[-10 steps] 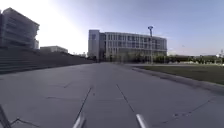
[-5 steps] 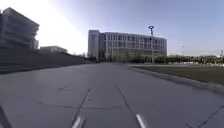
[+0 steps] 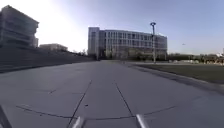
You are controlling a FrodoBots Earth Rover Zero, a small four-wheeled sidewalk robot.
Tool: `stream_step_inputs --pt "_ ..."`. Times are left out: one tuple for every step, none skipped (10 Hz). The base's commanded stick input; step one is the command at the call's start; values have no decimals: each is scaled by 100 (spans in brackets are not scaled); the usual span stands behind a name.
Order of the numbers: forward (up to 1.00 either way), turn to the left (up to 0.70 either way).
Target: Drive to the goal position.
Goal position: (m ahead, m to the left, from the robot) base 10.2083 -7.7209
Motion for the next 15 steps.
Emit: stream_step_inputs --pt "60 0" --pt "60 0" --pt "60 0" --pt "60 0" --pt "60 0" --pt "60 0" --pt "60 0" --pt "60 0" --pt "60 0" --pt "60 0" --pt "60 0" --pt "60 0" --pt "60 0" --pt "60 0" --pt "60 0"
